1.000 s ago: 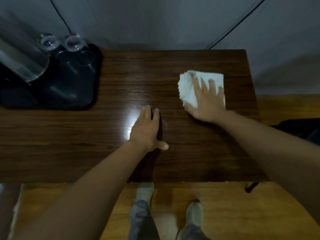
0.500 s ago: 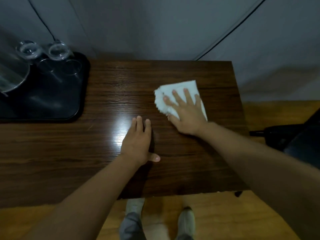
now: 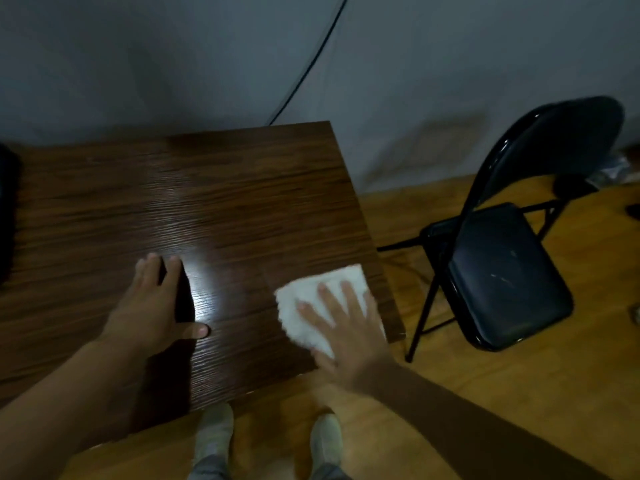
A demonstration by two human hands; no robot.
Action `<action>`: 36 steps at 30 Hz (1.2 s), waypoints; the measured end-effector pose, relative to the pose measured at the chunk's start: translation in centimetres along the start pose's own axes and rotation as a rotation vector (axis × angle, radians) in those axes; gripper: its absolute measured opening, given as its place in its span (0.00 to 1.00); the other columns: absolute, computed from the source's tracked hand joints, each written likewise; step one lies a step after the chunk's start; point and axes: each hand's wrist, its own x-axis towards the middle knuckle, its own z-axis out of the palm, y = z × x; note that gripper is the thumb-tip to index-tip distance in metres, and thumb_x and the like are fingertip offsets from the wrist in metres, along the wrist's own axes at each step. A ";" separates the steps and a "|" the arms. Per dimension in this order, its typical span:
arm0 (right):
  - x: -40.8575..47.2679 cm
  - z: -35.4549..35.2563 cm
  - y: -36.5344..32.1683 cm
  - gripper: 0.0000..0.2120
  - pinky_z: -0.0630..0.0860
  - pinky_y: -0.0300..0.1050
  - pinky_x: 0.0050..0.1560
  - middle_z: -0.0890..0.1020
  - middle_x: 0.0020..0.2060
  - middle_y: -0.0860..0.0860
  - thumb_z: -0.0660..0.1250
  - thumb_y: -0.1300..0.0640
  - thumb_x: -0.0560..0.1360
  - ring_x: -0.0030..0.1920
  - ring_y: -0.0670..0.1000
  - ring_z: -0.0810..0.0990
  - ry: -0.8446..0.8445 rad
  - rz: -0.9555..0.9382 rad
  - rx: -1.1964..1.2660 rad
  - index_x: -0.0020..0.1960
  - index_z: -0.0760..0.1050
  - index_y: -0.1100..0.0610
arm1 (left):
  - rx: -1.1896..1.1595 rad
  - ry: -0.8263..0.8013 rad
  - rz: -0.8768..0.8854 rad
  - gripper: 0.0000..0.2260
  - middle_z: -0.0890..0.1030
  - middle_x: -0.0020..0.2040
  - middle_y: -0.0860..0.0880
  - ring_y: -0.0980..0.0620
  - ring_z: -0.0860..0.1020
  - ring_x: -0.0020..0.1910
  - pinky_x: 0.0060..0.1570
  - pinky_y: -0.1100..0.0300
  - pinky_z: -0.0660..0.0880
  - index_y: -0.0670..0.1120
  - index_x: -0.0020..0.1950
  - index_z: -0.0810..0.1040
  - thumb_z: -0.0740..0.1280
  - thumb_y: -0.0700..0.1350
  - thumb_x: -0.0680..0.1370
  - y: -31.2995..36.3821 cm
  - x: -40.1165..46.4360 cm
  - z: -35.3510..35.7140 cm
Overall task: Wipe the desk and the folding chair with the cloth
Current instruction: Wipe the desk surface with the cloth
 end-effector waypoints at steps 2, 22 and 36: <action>3.5 -0.9 2.8 0.36 0.59 0.76 0.72 0.58 0.84 0.56 0.58 0.38 0.79 0.81 0.70 0.56 -0.025 0.138 -0.034 0.85 0.55 0.43 | -0.012 -0.006 -0.011 0.64 0.41 0.81 0.39 0.37 0.40 0.79 0.76 0.42 0.52 0.46 0.81 0.45 0.79 0.66 0.58 -0.1 0.2 0.1; 15.3 -4.8 6.6 0.31 0.70 0.64 0.62 0.68 0.78 0.50 0.63 0.37 0.76 0.74 0.67 0.66 -0.033 0.154 -0.107 0.79 0.64 0.38 | -0.009 -0.067 -0.059 0.61 0.36 0.80 0.40 0.40 0.37 0.79 0.77 0.45 0.50 0.45 0.81 0.41 0.80 0.60 0.63 0.7 0.0 -0.4; -2.6 -3.9 0.0 0.31 0.77 0.59 0.58 0.72 0.71 0.51 0.69 0.39 0.73 0.64 0.63 0.76 -0.119 0.038 0.065 0.74 0.67 0.42 | 0.195 0.072 0.103 0.35 0.67 0.71 0.44 0.40 0.69 0.66 0.53 0.48 0.77 0.52 0.76 0.63 0.72 0.42 0.72 16.3 -4.9 2.2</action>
